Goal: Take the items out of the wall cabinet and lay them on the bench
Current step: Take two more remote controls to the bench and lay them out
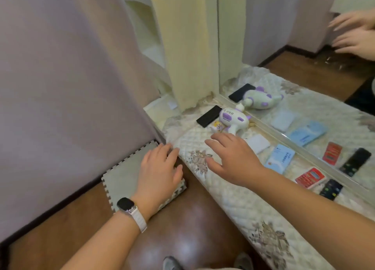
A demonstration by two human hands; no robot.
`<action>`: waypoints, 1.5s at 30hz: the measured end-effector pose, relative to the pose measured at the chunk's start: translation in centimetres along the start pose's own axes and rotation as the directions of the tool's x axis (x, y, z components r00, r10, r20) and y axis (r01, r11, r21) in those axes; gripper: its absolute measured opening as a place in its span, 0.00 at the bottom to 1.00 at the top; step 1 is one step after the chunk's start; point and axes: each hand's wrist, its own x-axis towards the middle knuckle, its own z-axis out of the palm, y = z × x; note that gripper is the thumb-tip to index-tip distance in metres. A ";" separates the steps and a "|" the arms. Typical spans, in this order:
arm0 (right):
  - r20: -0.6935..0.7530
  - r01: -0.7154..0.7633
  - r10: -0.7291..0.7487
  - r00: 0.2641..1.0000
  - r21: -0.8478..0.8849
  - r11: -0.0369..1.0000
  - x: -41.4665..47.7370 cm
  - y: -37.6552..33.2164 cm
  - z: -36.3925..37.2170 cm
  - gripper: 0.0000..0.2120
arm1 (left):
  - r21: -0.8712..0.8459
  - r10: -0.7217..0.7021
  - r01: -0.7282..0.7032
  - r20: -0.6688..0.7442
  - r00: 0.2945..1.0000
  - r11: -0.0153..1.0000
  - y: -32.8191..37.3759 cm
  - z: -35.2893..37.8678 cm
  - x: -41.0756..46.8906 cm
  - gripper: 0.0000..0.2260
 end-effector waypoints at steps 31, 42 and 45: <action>-0.025 0.894 -0.895 0.445 0.060 0.443 22.2 -61.6 17.7 0.24 | 0.091 -0.770 0.813 -0.276 0.576 0.575 -45.6 -15.5 -35.7 0.21; -0.162 0.970 -0.972 0.168 0.205 0.133 30.4 -76.6 22.3 0.24 | 0.227 -0.894 0.942 -0.322 0.311 0.246 -54.2 -20.3 -38.8 0.22; -0.202 0.972 -0.974 0.106 0.229 0.059 32.3 -80.2 23.2 0.25 | 0.246 -0.906 0.958 -0.355 0.232 0.149 -56.1 -21.6 -39.4 0.22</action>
